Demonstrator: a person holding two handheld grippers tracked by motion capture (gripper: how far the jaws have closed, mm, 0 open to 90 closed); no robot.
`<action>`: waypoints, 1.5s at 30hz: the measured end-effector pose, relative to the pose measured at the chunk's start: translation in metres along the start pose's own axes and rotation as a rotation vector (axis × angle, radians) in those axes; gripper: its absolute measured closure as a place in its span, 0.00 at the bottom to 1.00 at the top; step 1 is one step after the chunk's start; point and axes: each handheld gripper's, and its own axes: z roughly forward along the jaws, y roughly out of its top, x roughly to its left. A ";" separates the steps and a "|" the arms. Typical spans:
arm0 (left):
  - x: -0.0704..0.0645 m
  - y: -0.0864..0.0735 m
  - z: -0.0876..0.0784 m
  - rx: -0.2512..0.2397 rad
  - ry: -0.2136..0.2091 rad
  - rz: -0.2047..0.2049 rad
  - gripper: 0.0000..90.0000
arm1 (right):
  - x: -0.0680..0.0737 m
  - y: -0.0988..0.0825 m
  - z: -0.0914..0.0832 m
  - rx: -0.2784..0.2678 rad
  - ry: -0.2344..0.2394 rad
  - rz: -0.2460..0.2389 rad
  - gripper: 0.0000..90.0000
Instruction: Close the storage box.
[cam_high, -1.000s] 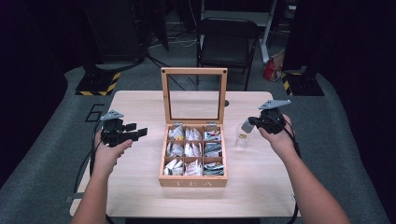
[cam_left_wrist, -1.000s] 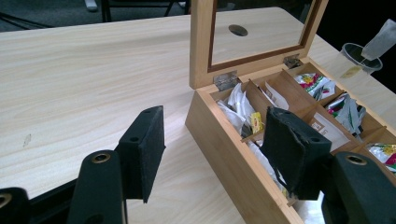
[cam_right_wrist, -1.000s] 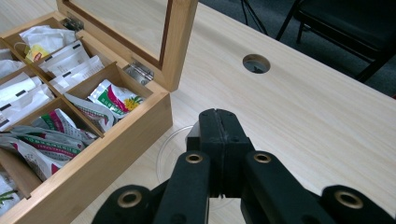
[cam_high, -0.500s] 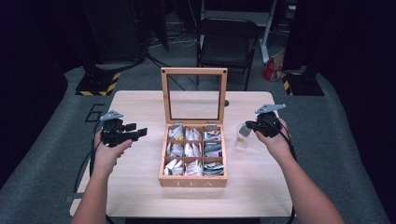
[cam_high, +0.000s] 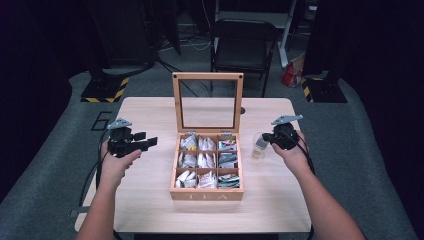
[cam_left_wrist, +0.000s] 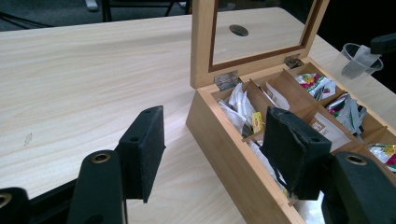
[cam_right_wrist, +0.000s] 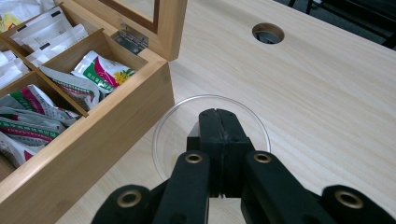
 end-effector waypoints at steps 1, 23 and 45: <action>0.000 0.000 0.000 0.000 0.000 0.000 0.43 | 0.000 0.000 0.000 0.004 0.000 0.007 1.00; 0.000 0.000 0.001 0.006 -0.006 0.000 0.43 | 0.009 0.020 -0.007 -0.047 0.027 0.011 0.68; -0.001 0.001 0.001 0.007 -0.006 0.003 0.43 | 0.025 0.065 -0.007 -0.096 0.071 -0.004 0.49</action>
